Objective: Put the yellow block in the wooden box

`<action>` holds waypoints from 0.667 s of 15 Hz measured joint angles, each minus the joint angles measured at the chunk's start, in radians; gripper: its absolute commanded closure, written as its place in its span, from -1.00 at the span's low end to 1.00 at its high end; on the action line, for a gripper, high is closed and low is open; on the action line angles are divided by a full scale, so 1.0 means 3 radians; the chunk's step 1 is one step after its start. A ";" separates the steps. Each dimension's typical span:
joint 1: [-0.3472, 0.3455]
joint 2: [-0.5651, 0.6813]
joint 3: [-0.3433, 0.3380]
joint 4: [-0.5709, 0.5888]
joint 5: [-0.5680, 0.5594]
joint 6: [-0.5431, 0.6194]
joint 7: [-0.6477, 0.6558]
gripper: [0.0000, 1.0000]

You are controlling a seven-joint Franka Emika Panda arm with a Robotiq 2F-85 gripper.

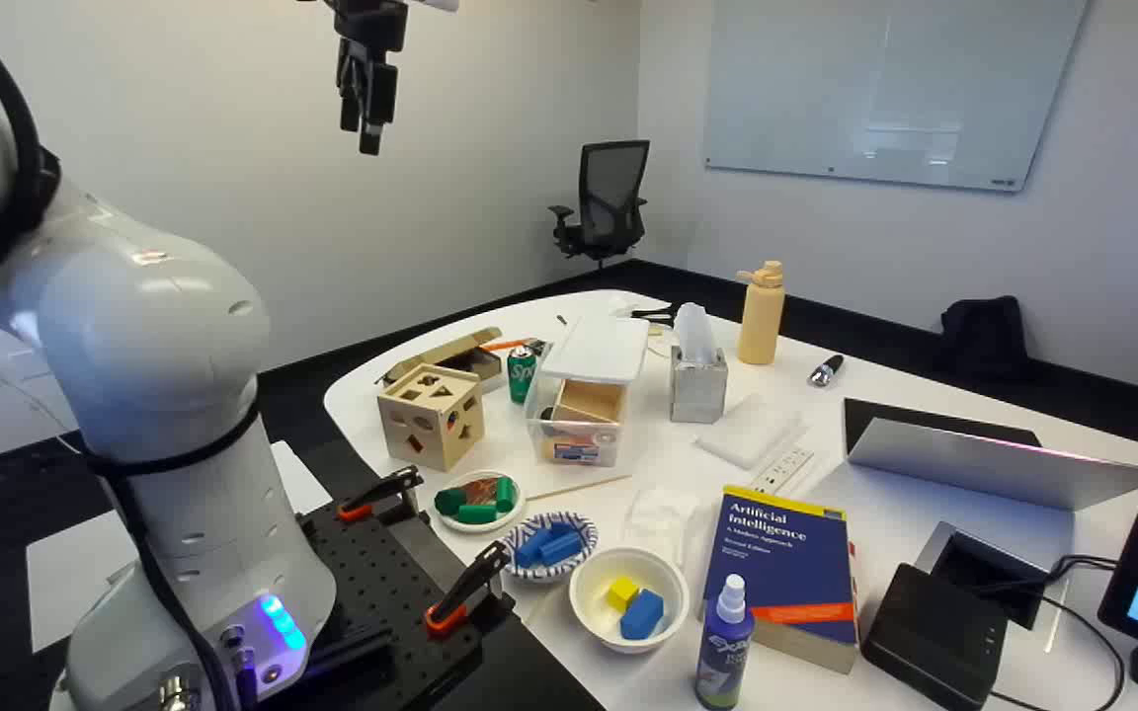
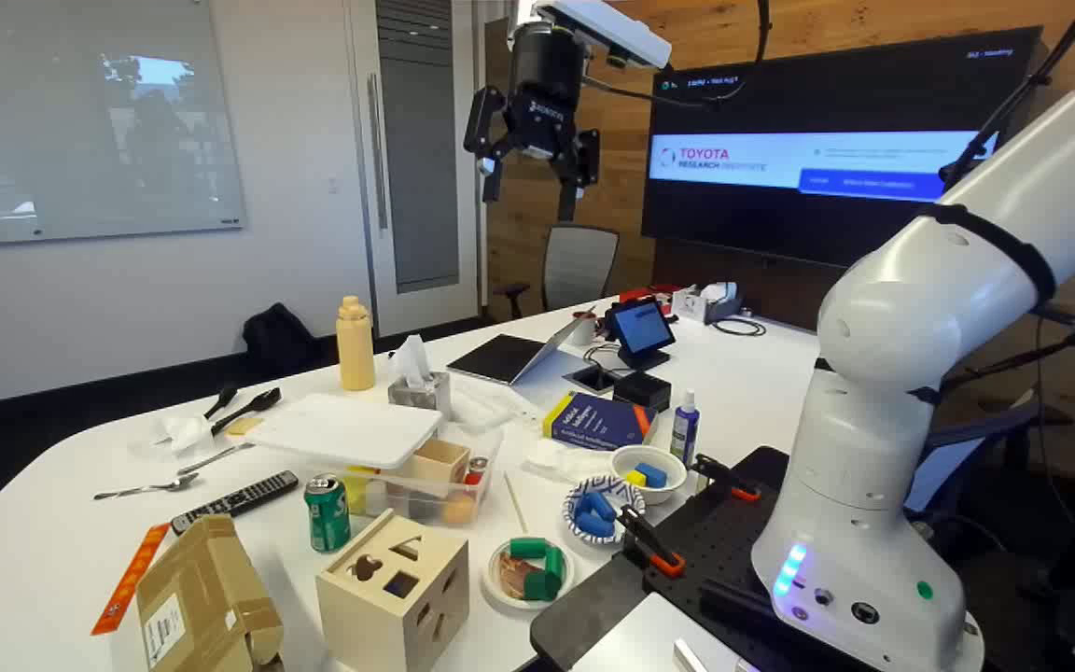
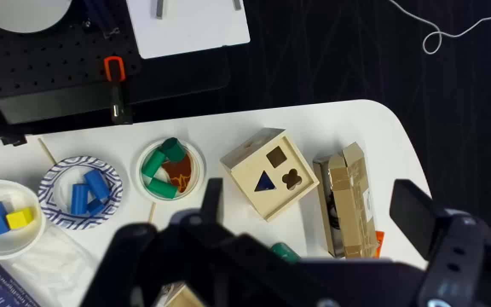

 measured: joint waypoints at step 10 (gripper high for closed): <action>-0.0458 0.0125 -0.0046 -0.0472 -0.0168 0.0575 -0.0004 -1.00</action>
